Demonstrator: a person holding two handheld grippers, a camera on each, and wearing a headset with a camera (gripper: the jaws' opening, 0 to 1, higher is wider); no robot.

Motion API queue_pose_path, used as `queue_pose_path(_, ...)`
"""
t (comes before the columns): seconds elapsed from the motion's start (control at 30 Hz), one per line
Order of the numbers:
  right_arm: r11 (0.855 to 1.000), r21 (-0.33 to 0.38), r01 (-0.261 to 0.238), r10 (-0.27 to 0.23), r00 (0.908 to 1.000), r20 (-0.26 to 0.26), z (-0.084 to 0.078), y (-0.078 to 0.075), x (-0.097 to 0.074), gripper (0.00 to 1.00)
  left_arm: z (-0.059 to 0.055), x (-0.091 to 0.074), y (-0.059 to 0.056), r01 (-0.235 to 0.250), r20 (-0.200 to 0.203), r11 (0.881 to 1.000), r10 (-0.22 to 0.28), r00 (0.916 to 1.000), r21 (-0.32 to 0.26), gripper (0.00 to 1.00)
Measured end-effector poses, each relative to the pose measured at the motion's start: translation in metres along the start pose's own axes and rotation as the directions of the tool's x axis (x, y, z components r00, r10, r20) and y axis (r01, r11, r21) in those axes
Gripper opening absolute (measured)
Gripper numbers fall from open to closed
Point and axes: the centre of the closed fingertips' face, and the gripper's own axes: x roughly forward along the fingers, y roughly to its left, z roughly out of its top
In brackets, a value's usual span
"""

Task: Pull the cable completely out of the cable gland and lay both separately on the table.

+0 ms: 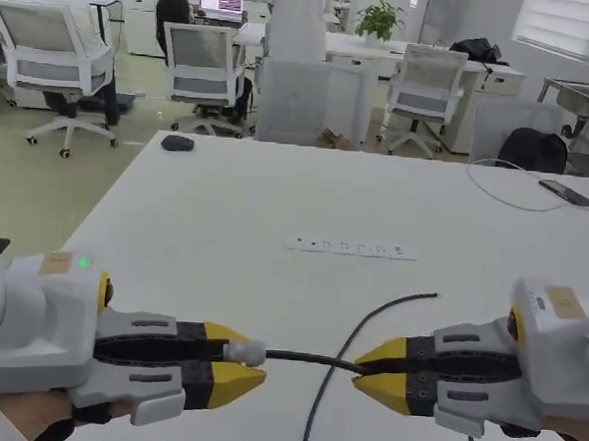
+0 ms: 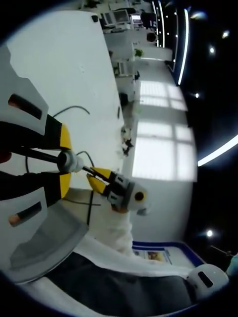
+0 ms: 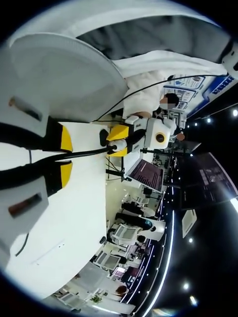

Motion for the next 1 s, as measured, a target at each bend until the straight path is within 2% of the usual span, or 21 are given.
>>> queue_pose_path(0.23, 1.0, 0.014, 0.007, -0.007, 1.0, -0.001, -0.003, -0.001, -0.002, 0.05, 0.001, -0.003, 0.003, -0.011, -0.001, 1.0, 0.011, 0.9999, 0.004, 0.17)
queue_pose_path(0.5, 1.0, 0.03, 0.003, -0.002, 0.9998, -0.02, -0.011, 0.001, -0.002, 0.06, 0.002, 0.0, -0.001, 0.0, -0.002, 1.0, 0.0, 1.0, 0.018, 0.17)
queue_pose_path(0.6, 0.999, 0.05, -0.014, 0.016, 0.9987, -0.048, -0.018, 0.005, 0.0, 0.07, 0.001, 0.003, -0.007, 0.02, -0.01, 0.999, -0.02, 0.9997, 0.029, 0.17)
queue_pose_path(0.77, 0.999, 0.051, -0.003, 0.007, 0.9966, -0.082, -0.027, 0.006, 0.003, 0.16, 0.001, 0.008, -0.012, 0.042, -0.016, 0.998, -0.041, 0.999, 0.037, 0.17)
queue_pose_path(0.83, 0.999, 0.032, 0.003, 0.0, 0.9939, -0.11, -0.03, 0.005, 0.004, 0.18, 0.0, 0.01, -0.013, 0.048, -0.018, 0.998, -0.048, 0.9987, 0.038, 0.17)
queue_pose_path(0.93, 1.0, 0.018, 0.013, -0.01, 0.9936, -0.112, -0.026, 0.002, 0.005, 0.22, 0.001, 0.013, -0.015, 0.056, -0.019, 0.998, -0.055, 0.9983, 0.041, 0.17)
queue_pose_path(1.0, 1.0, 0.009, 0.02, -0.019, 0.9955, -0.092, -0.018, -0.002, 0.005, 0.21, 0.0, 0.015, -0.016, 0.056, -0.022, 0.998, -0.056, 0.9982, 0.039, 0.17)
